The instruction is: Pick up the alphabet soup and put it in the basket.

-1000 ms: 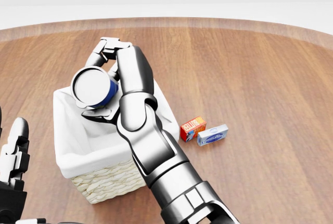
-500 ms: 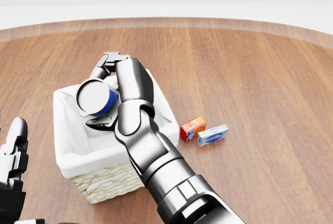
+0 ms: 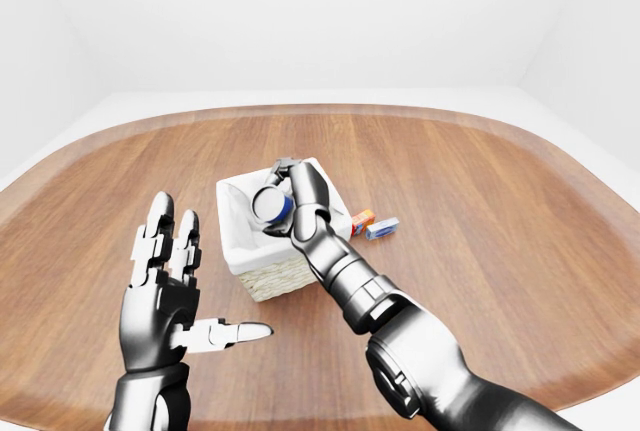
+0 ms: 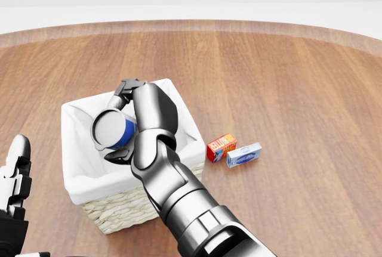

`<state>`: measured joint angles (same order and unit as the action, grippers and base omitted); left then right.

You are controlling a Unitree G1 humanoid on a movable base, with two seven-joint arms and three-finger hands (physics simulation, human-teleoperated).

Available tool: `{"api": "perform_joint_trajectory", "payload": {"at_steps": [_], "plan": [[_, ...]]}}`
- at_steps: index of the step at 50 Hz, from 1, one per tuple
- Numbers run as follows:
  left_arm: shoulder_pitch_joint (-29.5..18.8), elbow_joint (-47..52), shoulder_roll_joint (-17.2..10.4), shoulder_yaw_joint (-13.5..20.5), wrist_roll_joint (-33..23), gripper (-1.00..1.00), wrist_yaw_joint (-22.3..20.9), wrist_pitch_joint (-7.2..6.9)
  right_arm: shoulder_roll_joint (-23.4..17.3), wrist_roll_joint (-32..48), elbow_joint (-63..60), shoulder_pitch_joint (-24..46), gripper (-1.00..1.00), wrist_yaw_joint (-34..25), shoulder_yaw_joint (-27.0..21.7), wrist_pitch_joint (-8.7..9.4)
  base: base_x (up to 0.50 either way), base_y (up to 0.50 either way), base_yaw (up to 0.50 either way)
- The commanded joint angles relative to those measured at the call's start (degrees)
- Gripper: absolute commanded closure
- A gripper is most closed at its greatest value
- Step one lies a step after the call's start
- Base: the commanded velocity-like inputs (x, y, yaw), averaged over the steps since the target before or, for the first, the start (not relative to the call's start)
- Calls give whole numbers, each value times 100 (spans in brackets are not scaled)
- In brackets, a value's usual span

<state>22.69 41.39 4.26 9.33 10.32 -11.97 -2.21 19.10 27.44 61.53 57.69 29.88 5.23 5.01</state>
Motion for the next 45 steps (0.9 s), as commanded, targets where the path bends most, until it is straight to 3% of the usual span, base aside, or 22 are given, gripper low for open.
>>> {"api": "perform_joint_trajectory", "payload": {"at_steps": [1, 12, 13, 14, 45], "plan": [[20, 24, 11, 4, 6, -100, -12, -1, 21, -351, 26, 22, 100, 12, 53, -105, 0, 0, 0], [15, -1, 5, -11, -1, -100, -17, 13, 55, -335, -63, -16, 100, 12, 60, -71, 0, 0, 0], [20, 5, 6, -11, 6, -100, -20, 15, 60, -311, -76, -35, -21, 12, 79, -81, 0, 0, 0], [27, 4, 7, -18, -2, -100, -22, 21, 63, -306, -86, -44, -100, 12, 78, -88, 0, 0, 0], [13, -42, -21, -105, -50, -100, 12, 43, 90, -257, -113, -130, -100, 12, 102, -90, 0, 0, 0]]}}
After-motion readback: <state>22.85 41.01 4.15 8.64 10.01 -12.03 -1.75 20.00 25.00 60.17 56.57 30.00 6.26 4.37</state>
